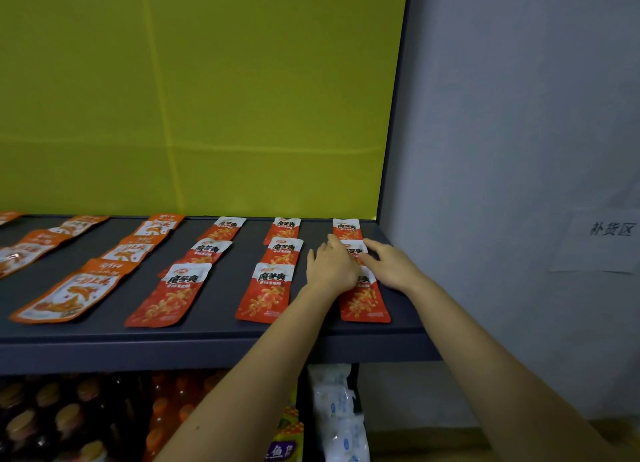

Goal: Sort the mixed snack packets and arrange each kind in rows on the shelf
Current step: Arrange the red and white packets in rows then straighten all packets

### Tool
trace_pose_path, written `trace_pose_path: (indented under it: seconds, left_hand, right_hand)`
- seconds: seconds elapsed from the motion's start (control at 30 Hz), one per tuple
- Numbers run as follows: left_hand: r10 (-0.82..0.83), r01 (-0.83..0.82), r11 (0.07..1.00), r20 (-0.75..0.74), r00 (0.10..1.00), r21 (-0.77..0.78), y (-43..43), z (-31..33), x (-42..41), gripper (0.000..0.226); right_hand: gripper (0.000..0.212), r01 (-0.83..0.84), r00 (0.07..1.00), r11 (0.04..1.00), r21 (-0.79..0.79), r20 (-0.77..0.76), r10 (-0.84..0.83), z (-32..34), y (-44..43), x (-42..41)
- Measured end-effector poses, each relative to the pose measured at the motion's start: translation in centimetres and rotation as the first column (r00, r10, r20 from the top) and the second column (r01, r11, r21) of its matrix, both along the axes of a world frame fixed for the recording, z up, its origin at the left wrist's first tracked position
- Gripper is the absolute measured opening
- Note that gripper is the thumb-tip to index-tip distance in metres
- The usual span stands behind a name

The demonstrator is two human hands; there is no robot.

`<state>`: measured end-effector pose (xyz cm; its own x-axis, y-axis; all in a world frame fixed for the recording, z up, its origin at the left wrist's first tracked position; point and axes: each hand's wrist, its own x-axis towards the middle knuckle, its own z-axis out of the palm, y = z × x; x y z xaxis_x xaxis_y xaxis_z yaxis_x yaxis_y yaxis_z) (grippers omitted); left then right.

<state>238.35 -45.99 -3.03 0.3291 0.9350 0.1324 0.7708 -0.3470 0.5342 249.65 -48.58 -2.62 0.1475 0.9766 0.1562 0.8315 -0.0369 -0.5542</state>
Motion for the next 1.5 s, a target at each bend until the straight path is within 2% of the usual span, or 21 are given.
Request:
trace_pose_path:
  seconds: [0.1, 0.23, 0.33, 0.43, 0.53, 0.67, 0.87, 1.0, 1.23, 1.5]
  left_hand:
    - [-0.035, 0.035, 0.999, 0.107, 0.994, 0.005, -0.6, 0.8, -0.6, 0.051]
    - [-0.057, 0.048, 0.995, 0.106, 0.993, 0.087, -1.1, 2.3, -3.7, 0.036]
    - [0.029, -0.044, 0.994, 0.139, 0.990, 0.105, 0.1, 3.0, -7.5, 0.037]
    - [0.124, -0.133, 0.990, 0.189, 0.974, 0.036, 1.9, 2.9, -10.5, 0.031]
    - [0.151, -0.147, 0.988, 0.189, 0.970, -0.037, 2.8, 2.3, -11.9, 0.026]
    - [0.116, -0.102, 0.990, 0.156, 0.981, -0.098, 3.4, 1.1, -12.2, 0.031]
    - [0.085, -0.080, 0.995, 0.098, 0.992, -0.057, 4.0, 0.1, -11.8, 0.035]
    - [0.059, -0.057, 0.998, 0.071, 0.996, -0.028, 4.1, -0.2, -11.7, 0.037]
    - [0.058, -0.055, 0.998, 0.060, 0.997, -0.043, 3.9, 0.1, -11.8, 0.039]
    - [0.130, -0.128, 0.991, 0.119, 0.984, -0.022, 3.3, 0.7, -11.3, 0.047]
  right_hand:
    - [0.036, 0.039, 0.999, 0.995, 0.097, -0.037, -0.035, 0.5, -0.2, -0.5]
    - [0.036, 0.047, 0.999, 0.979, 0.199, -0.008, -0.046, 1.8, 0.1, -1.7]
    - [0.037, -0.007, 1.000, 0.989, 0.151, -0.013, 0.009, 3.1, 0.3, -4.2]
    - [0.031, -0.069, 0.998, 0.996, 0.050, 0.018, 0.068, 4.0, 1.1, -8.0]
    - [0.023, -0.048, 0.998, 0.998, -0.038, 0.050, 0.050, 3.8, 2.2, -11.5]
    - [0.031, 0.022, 1.000, 0.996, -0.087, 0.015, -0.021, 2.7, 3.3, -14.1]
    - [0.039, 0.167, 0.986, 0.980, -0.113, 0.041, -0.163, 0.5, 4.2, -14.4]
    - [0.046, 0.165, 0.986, 0.983, -0.085, 0.024, -0.164, -0.2, 4.1, -14.5]
    - [0.044, 0.146, 0.989, 0.987, -0.061, 0.045, -0.143, -0.3, 4.1, -14.5]
    - [0.037, 0.143, 0.986, 0.985, -0.092, -0.070, -0.150, 0.6, 4.2, -14.3]
